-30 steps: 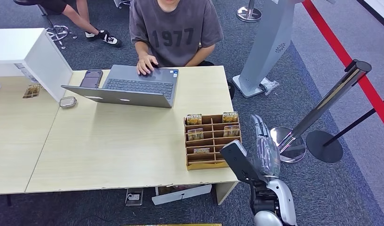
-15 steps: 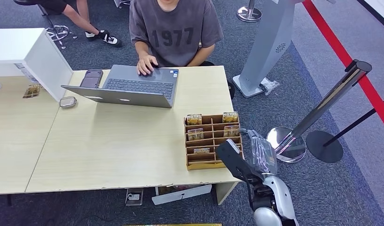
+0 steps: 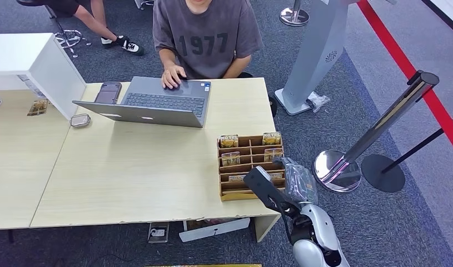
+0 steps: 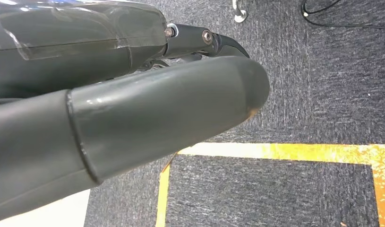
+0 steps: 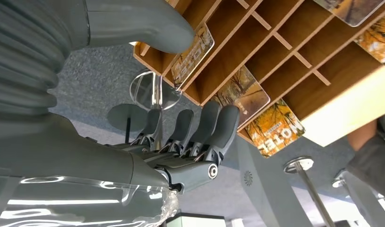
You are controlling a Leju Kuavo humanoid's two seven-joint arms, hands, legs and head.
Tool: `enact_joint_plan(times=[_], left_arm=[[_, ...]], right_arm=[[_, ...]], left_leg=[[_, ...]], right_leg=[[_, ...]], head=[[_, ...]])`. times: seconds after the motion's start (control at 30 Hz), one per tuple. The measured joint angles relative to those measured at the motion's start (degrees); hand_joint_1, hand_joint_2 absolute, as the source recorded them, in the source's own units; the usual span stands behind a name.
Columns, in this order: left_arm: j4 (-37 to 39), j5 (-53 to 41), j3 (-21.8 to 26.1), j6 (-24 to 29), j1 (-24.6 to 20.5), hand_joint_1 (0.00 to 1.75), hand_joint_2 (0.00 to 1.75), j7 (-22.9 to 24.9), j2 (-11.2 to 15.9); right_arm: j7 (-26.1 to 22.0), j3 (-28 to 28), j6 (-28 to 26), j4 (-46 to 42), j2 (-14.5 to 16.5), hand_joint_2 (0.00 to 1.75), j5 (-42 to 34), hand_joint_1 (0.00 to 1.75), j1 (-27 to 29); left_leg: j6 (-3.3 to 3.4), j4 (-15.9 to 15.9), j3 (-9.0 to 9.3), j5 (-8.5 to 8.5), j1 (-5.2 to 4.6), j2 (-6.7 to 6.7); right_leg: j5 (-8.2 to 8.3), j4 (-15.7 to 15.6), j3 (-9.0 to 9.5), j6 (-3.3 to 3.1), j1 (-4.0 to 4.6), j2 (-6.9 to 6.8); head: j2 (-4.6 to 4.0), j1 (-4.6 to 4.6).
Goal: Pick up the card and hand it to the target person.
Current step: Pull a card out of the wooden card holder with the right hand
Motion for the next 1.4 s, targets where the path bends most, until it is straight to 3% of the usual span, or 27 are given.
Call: enact_joint_plan(times=[0.13,0.63,0.73,0.87,0.93,1.4], left_arm=[[0.0,-0.4,0.45,-0.04,-0.07,0.0,0.0,0.02,0.02],[0.0,-1.19,1.46,-0.04,-0.14,0.0,0.0,0.02,0.13],[0.0,-1.25,1.82,0.1,-0.14,0.0,0.0,0.05,0.13],[0.0,-1.4,2.07,0.27,-0.14,0.0,0.0,0.16,0.13],[0.0,-1.49,2.23,0.31,-0.14,0.0,0.0,0.21,0.13],[0.0,-2.04,2.78,0.27,-0.15,0.0,0.0,0.13,0.07]], right_arm=[[0.25,0.59,0.52,2.33,-0.3,1.75,0.04,0.69,-1.03],[1.34,1.11,1.42,7.73,-0.74,1.75,0.56,0.84,-2.22],[1.66,1.11,1.41,7.99,-0.88,1.75,0.56,0.92,-2.21],[1.78,1.06,1.25,8.0,-1.14,1.75,0.58,1.24,-2.2],[1.72,1.05,1.14,7.97,-1.19,1.75,0.68,1.3,-2.2],[0.68,1.07,0.47,7.92,-1.12,1.75,-0.06,1.33,-2.2]], left_leg=[[0.0,0.0,0.0,0.0,0.0,0.0],[0.0,0.0,-0.01,0.0,0.0,0.0],[0.0,0.0,-0.01,0.0,0.0,0.0],[0.0,0.0,0.0,0.0,0.0,0.01],[0.0,0.0,0.0,0.0,0.0,0.01],[0.0,0.0,0.0,0.0,0.0,0.01]], right_leg=[[0.0,0.0,-0.01,0.0,0.0,0.0],[0.0,0.0,-0.01,0.0,0.0,0.0],[0.0,0.0,-0.02,0.0,0.0,0.0],[0.0,0.0,-0.02,0.0,0.0,0.01],[0.0,0.0,-0.02,0.0,0.0,0.01],[0.0,0.0,-0.01,0.0,0.0,0.0]], head=[[0.0,0.0],[0.0,0.0],[0.0,0.0],[0.0,0.0],[0.0,-0.01],[0.0,0.0]])
